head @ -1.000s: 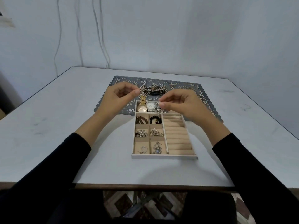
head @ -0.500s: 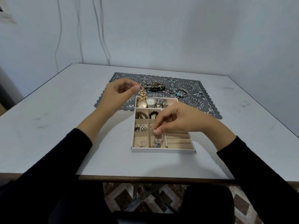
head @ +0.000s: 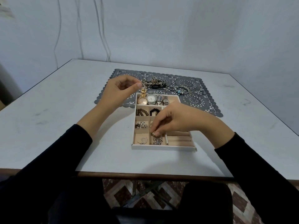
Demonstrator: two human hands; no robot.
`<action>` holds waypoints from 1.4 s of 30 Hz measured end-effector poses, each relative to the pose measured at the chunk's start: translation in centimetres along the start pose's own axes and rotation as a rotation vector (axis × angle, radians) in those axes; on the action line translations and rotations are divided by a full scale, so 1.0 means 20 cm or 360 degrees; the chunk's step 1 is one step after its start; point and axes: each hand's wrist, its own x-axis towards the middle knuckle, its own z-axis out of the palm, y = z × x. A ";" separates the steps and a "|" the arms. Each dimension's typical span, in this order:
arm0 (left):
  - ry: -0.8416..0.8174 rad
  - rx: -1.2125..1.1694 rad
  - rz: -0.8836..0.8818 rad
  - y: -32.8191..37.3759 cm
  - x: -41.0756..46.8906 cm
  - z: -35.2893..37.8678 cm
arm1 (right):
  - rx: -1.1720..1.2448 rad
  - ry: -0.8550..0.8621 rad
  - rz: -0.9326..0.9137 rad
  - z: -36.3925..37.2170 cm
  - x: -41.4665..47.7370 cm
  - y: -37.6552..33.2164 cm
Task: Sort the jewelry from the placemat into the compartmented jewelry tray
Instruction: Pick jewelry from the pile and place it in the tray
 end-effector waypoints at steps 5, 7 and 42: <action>-0.0013 0.0005 0.0004 0.00 0.00 0.00 | -0.0135 -0.0025 0.0047 0.00 -0.01 -0.02; -0.0019 0.0019 0.0003 0.00 0.00 0.00 | -0.0175 -0.0017 0.0062 0.00 -0.01 -0.03; -0.0285 -0.0012 -0.0113 0.09 -0.11 0.03 | -0.0540 0.1071 0.0708 0.00 -0.08 0.57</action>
